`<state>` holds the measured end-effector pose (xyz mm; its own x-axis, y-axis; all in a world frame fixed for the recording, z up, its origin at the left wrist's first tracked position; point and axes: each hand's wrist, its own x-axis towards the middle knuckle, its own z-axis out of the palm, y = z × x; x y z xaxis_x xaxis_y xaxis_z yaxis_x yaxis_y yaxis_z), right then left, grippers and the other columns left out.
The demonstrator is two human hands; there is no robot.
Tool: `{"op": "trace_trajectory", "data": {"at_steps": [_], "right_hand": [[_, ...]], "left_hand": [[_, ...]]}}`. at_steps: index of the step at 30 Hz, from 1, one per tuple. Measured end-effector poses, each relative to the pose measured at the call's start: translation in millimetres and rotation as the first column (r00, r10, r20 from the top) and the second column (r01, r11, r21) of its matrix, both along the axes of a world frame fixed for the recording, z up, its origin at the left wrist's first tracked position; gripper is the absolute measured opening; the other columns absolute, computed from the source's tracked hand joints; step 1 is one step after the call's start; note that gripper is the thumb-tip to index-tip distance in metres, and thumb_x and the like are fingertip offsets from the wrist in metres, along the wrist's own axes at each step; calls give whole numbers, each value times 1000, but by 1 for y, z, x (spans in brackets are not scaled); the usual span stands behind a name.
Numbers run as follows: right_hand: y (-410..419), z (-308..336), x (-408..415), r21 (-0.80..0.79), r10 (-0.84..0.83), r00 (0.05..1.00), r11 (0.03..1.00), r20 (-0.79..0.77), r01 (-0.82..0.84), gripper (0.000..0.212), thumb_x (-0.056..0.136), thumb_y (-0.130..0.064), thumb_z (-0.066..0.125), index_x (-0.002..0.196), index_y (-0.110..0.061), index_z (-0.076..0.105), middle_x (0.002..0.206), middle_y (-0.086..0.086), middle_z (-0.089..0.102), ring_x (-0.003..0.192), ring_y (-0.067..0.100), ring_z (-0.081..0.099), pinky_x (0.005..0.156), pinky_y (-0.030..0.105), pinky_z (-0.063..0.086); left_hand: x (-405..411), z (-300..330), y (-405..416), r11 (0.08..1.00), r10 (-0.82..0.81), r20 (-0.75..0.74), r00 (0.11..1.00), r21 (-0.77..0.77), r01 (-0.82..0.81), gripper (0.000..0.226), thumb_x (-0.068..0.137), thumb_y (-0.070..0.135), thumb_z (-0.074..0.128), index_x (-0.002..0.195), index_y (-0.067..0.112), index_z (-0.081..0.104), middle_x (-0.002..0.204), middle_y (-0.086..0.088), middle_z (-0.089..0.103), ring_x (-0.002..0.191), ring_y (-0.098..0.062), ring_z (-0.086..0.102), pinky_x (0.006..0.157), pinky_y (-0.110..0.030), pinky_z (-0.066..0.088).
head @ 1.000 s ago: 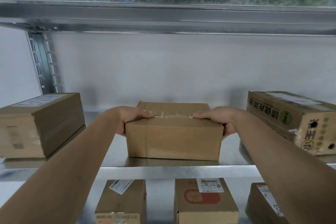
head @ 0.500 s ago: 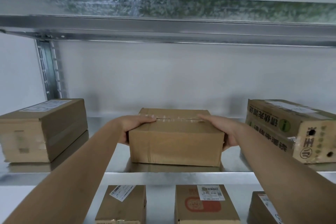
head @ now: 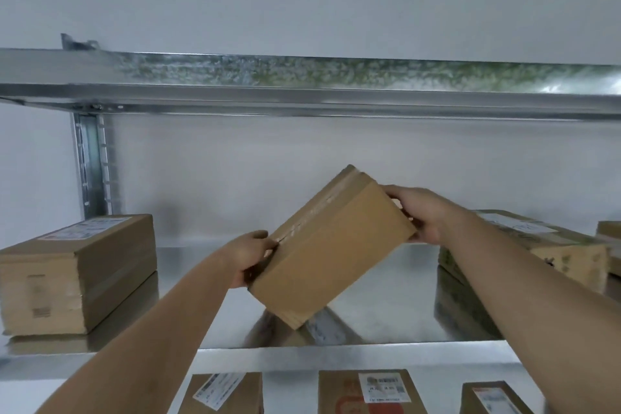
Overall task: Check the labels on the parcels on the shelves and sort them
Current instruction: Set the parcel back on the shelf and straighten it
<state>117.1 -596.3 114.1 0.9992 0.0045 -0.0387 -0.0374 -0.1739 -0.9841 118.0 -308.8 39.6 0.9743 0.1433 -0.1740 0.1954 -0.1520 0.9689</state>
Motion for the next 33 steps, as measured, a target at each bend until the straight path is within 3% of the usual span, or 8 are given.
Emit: {"op": "trace_trajectory", "data": {"at_steps": [3, 6, 9, 12, 15, 21, 26, 33], "right_hand": [[12, 24, -7, -77, 35, 998, 997, 57, -31, 24, 92, -42, 70, 102, -20, 68, 79, 1, 61, 65, 16, 59, 64, 29, 54], [30, 37, -11, -107, 62, 995, 993, 83, -53, 19, 91, -39, 72, 94, -21, 65, 76, -1, 61, 68, 15, 59, 63, 28, 52], [45, 43, -11, -116, 85, 993, 990, 78, -76, 19, 91, -37, 73, 95, -21, 63, 81, -1, 61, 71, 16, 59, 63, 28, 51], [54, 48, -10, -99, 93, 993, 991, 74, -85, 25, 86, -33, 79, 101, -18, 65, 84, 1, 62, 72, 17, 61, 61, 29, 50], [59, 52, -7, -99, 94, 993, 991, 66, -87, 25, 83, -31, 82, 98, -18, 67, 84, 1, 62, 73, 17, 60, 62, 29, 49], [56, 53, 0, -84, 97, 995, 992, -13, -97, 25, 82, -34, 82, 100, -20, 69, 93, 2, 62, 81, 17, 59, 67, 32, 51], [56, 51, 9, -85, 178, 975, 978, -130, -190, 50, 85, -42, 78, 120, -11, 63, 121, 20, 60, 114, 43, 61, 91, 72, 50], [58, 44, 22, -78, 266, 942, 955, -207, -286, 65, 85, -46, 76, 130, -3, 56, 124, 29, 59, 109, 56, 63, 84, 77, 49]], "left_hand": [[-2, 9, -10, 998, -65, -143, 988, -10, 65, 50, 102, 57, 46, 125, 13, 52, 113, -15, 61, 93, -30, 64, 78, -41, 53], [4, 8, -10, 991, -137, -209, 968, -18, 136, 101, 77, 91, 47, 139, 11, 45, 138, -20, 53, 124, -39, 55, 100, -62, 44], [33, 0, 0, 986, -168, -209, 963, -53, 160, 142, 42, 101, 64, 150, 11, 44, 148, -23, 50, 136, -44, 49, 107, -67, 36], [26, 25, -2, 983, -175, -143, 974, -86, 164, 127, 45, 98, 67, 139, 13, 60, 143, -23, 56, 129, -40, 57, 105, -69, 39], [5, 65, -12, 971, -196, -64, 978, -149, 185, 111, 68, 94, 54, 139, 8, 59, 105, -24, 70, 102, -40, 65, 101, -71, 41], [-9, 105, -23, 959, -269, -77, 960, -115, 260, 101, 76, 69, 72, 145, 1, 45, 135, -30, 56, 118, -55, 58, 98, -78, 40], [-4, 106, -20, 959, -268, -58, 962, -115, 260, 69, 83, 48, 71, 136, 7, 55, 123, -26, 60, 109, -53, 62, 95, -77, 42], [7, 102, -18, 935, -345, -54, 937, -111, 337, 79, 71, 59, 81, 134, 14, 63, 136, -23, 60, 118, -52, 60, 93, -78, 43]]}}
